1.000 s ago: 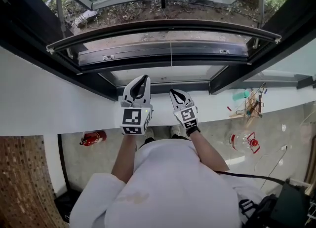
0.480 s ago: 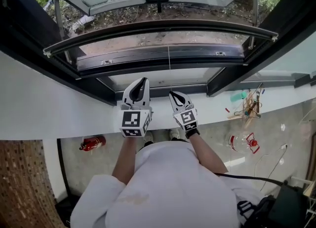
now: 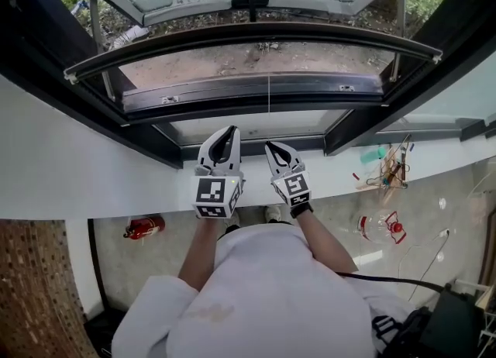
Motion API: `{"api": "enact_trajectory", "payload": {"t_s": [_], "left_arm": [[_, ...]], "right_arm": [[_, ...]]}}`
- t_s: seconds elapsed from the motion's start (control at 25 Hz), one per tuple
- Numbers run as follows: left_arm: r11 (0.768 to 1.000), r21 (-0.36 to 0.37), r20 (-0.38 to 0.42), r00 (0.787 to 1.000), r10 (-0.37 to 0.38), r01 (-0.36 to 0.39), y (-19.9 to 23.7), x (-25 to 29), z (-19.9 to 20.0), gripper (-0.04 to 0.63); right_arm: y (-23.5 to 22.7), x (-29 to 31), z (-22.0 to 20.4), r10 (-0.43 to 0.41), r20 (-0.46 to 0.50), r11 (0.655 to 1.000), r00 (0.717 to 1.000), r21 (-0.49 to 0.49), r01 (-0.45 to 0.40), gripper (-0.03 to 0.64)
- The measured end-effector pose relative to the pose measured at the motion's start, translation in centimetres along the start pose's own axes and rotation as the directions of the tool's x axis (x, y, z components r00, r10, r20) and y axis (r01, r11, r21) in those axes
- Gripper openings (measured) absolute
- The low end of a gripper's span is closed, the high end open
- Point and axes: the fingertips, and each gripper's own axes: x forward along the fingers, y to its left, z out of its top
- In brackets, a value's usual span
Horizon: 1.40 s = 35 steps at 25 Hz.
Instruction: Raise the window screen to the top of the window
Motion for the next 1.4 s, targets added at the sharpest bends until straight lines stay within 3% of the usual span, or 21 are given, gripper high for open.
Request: {"api": "enact_trajectory", "payload": {"t_s": [0.72,1.4], "left_arm": [[0.999,-0.021,0.051,0.998,-0.037,0.038,-0.5,1.4,1.7,0.012],[0.997,0.029,0.0,0.998,-0.069,0.069,-0.7,2.5,1.5,0.012]], "right_arm": [[-1.1,0.6,3.2,-0.007,0.068,1.0,0.998,0.017,0.006,0.002],[-1.0,2.0,4.9,0.003,0.129,0.998,0.992,0.062,-0.011,0.002]]}}
